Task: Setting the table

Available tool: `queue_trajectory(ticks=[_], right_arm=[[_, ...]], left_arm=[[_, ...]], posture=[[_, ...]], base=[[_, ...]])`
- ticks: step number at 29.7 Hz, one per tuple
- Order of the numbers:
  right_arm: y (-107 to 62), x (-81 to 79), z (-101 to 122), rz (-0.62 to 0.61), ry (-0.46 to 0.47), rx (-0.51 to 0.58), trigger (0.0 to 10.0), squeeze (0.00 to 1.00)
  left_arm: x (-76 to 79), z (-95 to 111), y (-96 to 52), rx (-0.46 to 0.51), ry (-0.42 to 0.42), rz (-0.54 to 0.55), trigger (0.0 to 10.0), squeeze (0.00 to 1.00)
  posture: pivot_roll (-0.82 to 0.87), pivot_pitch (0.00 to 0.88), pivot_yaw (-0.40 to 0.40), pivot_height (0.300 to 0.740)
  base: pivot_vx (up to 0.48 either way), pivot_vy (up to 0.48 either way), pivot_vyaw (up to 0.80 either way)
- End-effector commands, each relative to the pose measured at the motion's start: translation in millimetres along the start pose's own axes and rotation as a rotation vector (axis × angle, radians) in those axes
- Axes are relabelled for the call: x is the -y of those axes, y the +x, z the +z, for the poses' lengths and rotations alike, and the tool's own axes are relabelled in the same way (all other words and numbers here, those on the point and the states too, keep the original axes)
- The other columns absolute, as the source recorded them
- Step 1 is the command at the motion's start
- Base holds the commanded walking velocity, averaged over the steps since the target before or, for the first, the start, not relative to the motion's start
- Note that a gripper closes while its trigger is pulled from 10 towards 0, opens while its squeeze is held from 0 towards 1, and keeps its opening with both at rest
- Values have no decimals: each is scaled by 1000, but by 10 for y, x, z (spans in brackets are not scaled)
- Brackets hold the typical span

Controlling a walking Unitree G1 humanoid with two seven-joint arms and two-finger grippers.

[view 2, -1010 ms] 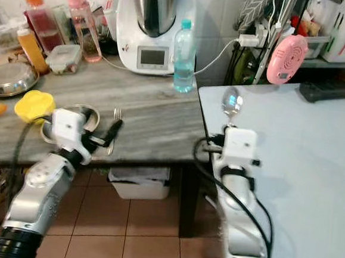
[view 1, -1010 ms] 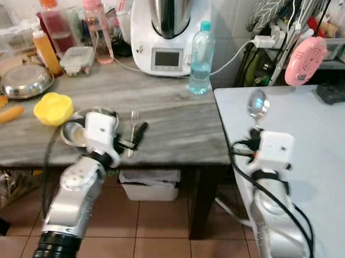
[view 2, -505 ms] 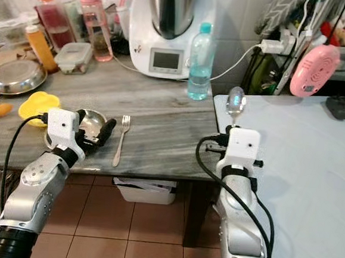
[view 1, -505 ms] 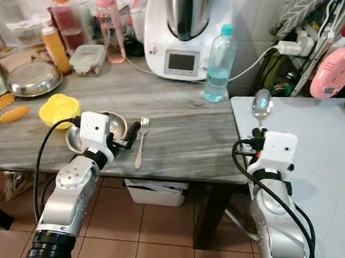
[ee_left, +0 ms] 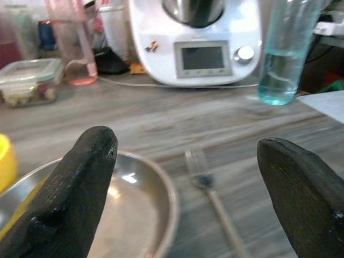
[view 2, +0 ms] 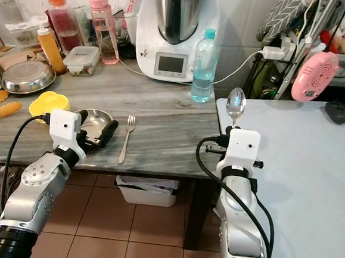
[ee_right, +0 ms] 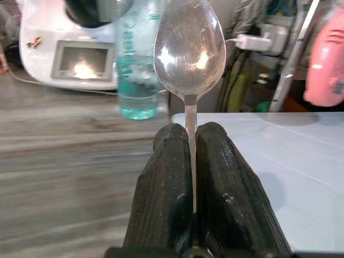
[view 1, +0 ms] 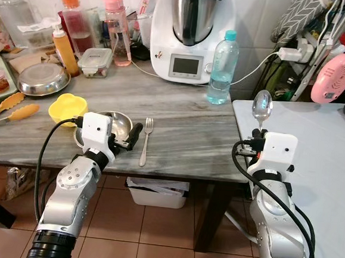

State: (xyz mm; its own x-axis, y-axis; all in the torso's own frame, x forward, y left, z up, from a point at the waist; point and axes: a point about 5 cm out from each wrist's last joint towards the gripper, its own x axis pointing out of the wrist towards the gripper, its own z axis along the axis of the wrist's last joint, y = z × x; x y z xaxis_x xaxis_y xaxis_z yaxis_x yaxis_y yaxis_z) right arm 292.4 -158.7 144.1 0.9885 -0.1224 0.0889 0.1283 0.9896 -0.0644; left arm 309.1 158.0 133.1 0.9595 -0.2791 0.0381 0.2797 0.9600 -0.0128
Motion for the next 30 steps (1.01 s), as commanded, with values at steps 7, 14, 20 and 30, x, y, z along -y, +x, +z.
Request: queue_trajectory(ticks=[7,14,20,30], right_arm=[[8,-45,32,4,12,15,10000,0],[5,-49,29,3,13,14,10000,0],[6,-43,25,1,12,14,10000,0],[18,-44,15,-1,12,15,10000,0]], left_arm=[[-26,30,9,4,22,-2,10000,0],[-17,26,8,3,25,-6,10000,0],[-16,25,15,0,28,-3,10000,0],[3,36,6,14,36,-9,10000,0]], posture=[[41,35,64,740],[41,36,65,740],[43,33,67,740],[47,26,67,740]], base=[[0,454,0],[0,480,0],[0,400,0],[0,0,0]])
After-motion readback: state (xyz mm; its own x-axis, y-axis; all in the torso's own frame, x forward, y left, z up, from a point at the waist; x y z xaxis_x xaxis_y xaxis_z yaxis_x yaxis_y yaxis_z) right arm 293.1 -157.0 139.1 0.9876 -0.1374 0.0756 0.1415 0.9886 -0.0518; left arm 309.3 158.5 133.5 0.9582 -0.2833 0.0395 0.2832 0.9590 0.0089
